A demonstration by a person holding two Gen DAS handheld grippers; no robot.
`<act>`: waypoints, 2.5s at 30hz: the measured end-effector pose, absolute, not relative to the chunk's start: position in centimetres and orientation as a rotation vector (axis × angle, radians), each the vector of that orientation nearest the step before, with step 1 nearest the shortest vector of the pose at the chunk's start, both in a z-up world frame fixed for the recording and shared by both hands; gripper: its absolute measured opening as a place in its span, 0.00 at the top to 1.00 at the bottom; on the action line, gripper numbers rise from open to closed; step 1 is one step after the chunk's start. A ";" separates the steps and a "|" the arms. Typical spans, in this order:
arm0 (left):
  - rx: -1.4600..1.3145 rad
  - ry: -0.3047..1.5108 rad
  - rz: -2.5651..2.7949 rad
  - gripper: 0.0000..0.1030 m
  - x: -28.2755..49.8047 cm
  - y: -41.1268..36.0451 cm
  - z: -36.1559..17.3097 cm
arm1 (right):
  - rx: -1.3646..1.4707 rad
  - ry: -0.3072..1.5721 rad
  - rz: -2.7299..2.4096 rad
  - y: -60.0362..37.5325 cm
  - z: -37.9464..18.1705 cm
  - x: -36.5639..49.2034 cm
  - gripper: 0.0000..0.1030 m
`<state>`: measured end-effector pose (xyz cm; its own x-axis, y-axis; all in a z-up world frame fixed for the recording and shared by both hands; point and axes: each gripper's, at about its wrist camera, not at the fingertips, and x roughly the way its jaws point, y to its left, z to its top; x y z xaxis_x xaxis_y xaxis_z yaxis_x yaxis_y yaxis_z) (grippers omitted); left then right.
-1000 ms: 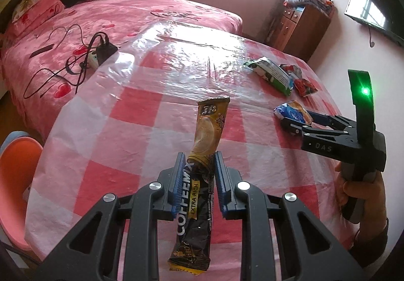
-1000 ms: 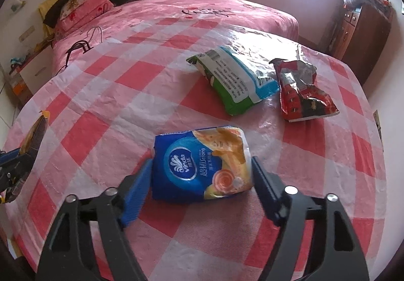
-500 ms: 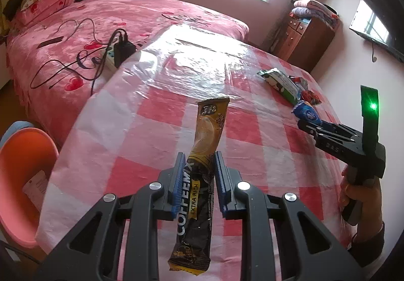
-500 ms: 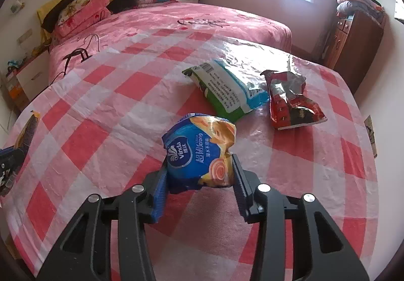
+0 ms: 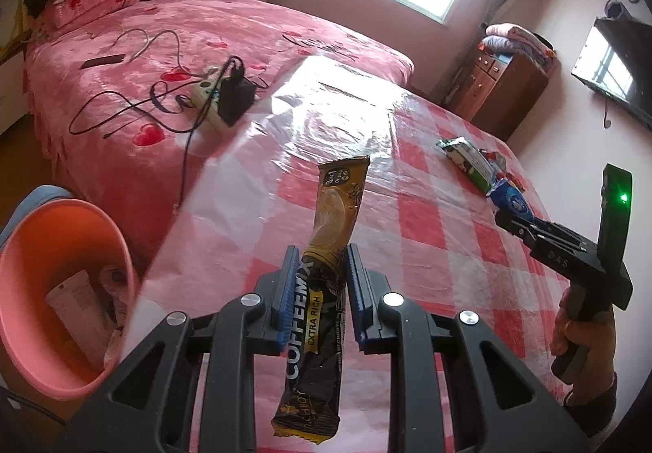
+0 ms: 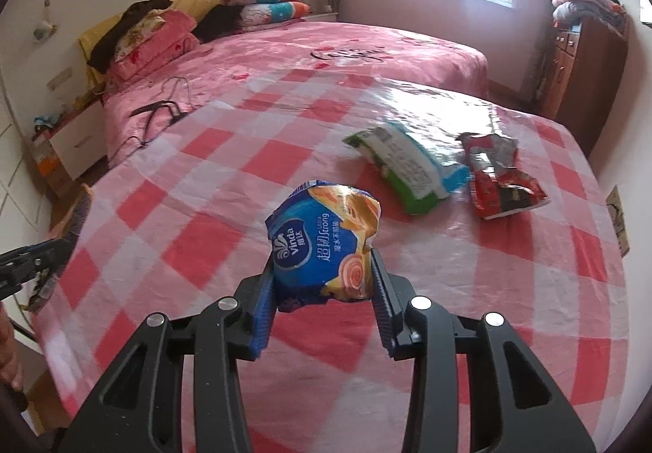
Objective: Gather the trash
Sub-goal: 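Lift the coffee stick and blue tissue pack and carry them to the pink bucket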
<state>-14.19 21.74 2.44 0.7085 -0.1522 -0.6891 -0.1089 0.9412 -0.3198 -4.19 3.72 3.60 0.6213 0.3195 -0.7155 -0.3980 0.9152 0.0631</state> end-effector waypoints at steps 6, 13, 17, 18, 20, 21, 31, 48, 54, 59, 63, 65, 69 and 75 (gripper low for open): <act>-0.381 0.757 0.004 0.76 -15.2 24.1 2.9 | -0.102 0.797 0.499 7.0 4.5 -5.7 0.59; -0.427 0.726 0.070 0.81 -16.8 28.0 3.1 | -0.137 0.802 0.658 13.5 5.9 -8.0 0.59; -0.461 0.706 0.114 0.81 -17.8 30.6 3.0 | -0.170 0.806 0.754 18.0 6.4 -9.5 0.59; -0.470 0.704 0.127 0.81 -18.1 31.3 2.9 | -0.182 0.806 0.774 19.0 6.4 -9.7 0.59; -0.488 0.710 0.144 0.81 -18.3 32.5 2.3 | -0.208 0.807 0.818 21.3 6.2 -10.3 0.59; -0.503 0.717 0.156 0.82 -18.4 33.1 1.8 | -0.217 0.810 0.835 22.2 6.1 -10.5 0.59; -0.606 0.710 0.077 0.84 -20.1 35.8 0.1 | -0.358 0.850 0.814 26.7 2.7 -11.0 0.59; -0.417 0.865 -0.051 0.54 -12.2 30.0 -0.9 | -0.289 0.858 0.742 21.2 1.1 -10.0 0.59; -0.454 0.863 -0.020 0.75 -12.4 30.1 -1.4 | -0.263 0.853 0.756 20.8 1.3 -10.0 0.59; -0.507 0.835 -0.003 0.80 -13.1 30.9 -1.3 | -0.261 0.859 0.766 20.9 1.2 -10.1 0.59; -0.550 0.806 0.006 0.80 -13.6 31.7 -1.1 | -0.257 0.865 0.772 21.4 1.3 -10.2 0.59; -0.573 0.788 0.020 0.80 -14.1 32.5 -0.9 | -0.263 0.867 0.776 21.7 1.2 -10.3 0.59; -0.595 0.767 0.044 0.80 -15.1 34.1 -0.7 | -0.268 0.872 0.797 22.7 1.3 -10.5 0.59; -0.623 0.738 0.118 0.80 -17.2 37.3 -0.8 | -0.273 0.875 0.875 25.8 2.0 -10.8 0.59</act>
<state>-17.18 37.26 -0.76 0.7419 -0.1125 -0.6610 -0.3121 0.8146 -0.4889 -10.83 25.79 1.98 0.3318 0.5549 -0.7629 -0.7632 0.6332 0.1286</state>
